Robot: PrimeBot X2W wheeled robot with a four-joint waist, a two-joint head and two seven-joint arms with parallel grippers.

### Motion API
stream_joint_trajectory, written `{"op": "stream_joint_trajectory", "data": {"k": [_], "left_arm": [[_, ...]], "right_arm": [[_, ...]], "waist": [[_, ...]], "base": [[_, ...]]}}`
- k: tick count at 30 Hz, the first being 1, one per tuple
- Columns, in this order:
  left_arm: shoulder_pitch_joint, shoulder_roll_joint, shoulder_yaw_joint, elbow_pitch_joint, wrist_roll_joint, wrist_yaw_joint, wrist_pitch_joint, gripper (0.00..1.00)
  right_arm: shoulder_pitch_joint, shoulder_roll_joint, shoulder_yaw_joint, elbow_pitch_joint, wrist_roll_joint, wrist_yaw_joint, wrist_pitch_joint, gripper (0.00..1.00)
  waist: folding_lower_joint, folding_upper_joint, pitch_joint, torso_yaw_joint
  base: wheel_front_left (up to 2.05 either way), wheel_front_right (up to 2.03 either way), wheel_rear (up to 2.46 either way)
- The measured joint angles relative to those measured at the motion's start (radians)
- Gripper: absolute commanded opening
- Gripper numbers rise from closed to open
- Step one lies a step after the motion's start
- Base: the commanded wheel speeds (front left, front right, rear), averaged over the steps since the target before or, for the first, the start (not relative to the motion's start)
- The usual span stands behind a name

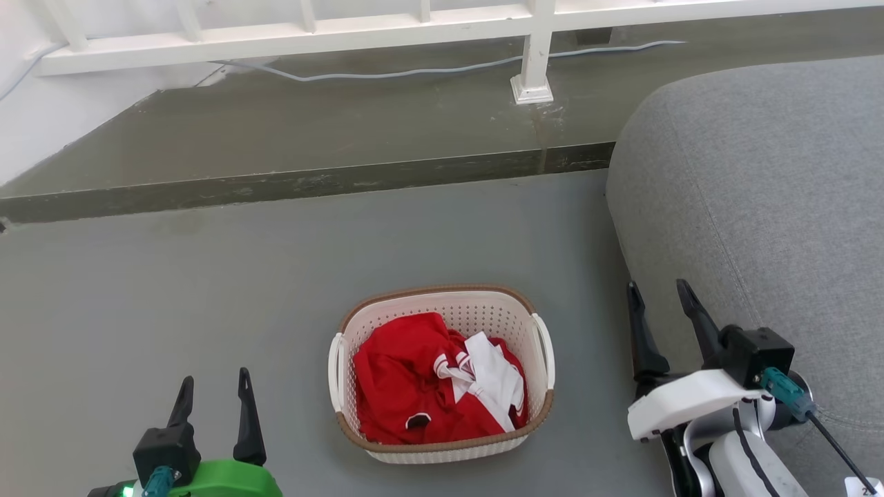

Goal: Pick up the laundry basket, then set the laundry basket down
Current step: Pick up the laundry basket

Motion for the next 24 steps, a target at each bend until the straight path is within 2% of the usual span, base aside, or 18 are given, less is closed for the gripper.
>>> {"op": "stream_joint_trajectory", "data": {"k": [12, 24], "left_arm": [[0.022, 0.001, -0.021, -0.025, 0.001, 0.0, 0.0, 1.0], [-0.035, 0.009, -0.034, -0.006, 0.022, 0.0, 0.016, 1.0]], "right_arm": [[0.01, 0.001, -0.003, -0.028, 0.0, -0.007, 0.0, 1.0], [-0.033, 0.003, -0.037, -0.034, -0.012, -0.007, 0.0, 1.0]], "waist": [[0.0, 0.0, 0.028, -0.003], [0.0, 0.0, 0.143, -0.004]], "base": [[0.0, 0.0, 0.0], [0.0, 0.0, 0.0]]}}
